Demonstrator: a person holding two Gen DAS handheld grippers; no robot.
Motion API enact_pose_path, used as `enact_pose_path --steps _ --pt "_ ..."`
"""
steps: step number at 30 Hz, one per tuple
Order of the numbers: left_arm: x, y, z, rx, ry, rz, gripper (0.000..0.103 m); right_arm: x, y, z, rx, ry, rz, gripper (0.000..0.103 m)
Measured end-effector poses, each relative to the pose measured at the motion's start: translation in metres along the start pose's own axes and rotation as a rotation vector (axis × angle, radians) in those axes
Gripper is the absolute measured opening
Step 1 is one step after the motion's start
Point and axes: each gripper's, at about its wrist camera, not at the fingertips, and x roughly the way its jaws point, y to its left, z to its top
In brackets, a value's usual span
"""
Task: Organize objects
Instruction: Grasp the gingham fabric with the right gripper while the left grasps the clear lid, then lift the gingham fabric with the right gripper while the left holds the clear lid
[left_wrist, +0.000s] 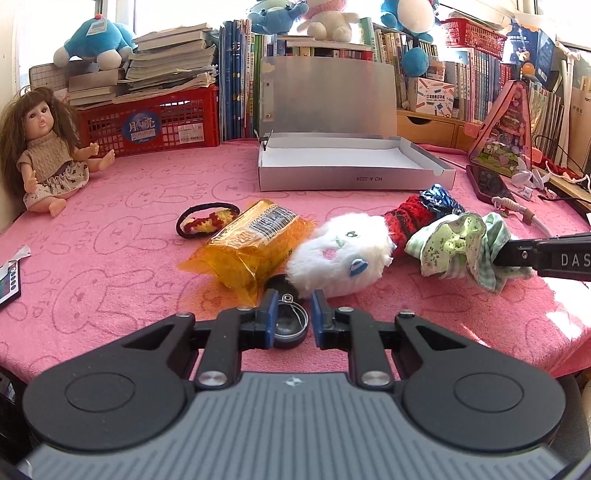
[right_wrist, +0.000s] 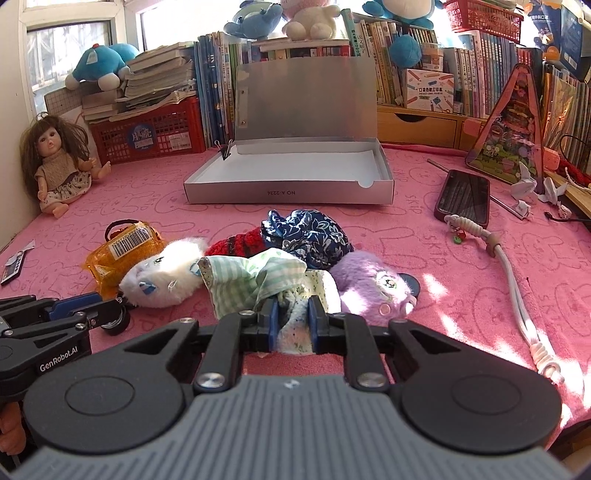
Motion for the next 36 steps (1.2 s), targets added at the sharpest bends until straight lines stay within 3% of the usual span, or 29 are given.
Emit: enact_pose_path --steps 10,11,15,20,27,36 --pt "0.000 -0.002 -0.003 0.011 -0.001 0.021 0.024 0.001 -0.012 0.001 0.020 -0.003 -0.033 0.020" --pt "0.000 -0.001 -0.004 0.013 0.001 0.029 0.024 0.002 -0.012 0.000 0.016 0.003 -0.034 0.022" --pt "0.003 0.003 -0.006 0.009 0.007 0.048 0.024 0.005 -0.010 -0.006 0.001 0.011 -0.038 0.046" --pt "0.007 0.003 -0.008 0.019 0.023 0.049 0.054 0.002 -0.011 -0.007 0.007 0.002 -0.022 0.054" --pt "0.003 -0.006 -0.008 0.052 -0.013 0.027 0.054 -0.009 -0.008 -0.003 0.010 -0.062 0.014 0.061" --pt "0.000 -0.010 -0.011 0.080 -0.024 0.028 0.052 -0.012 -0.008 -0.005 0.016 -0.063 0.037 0.063"
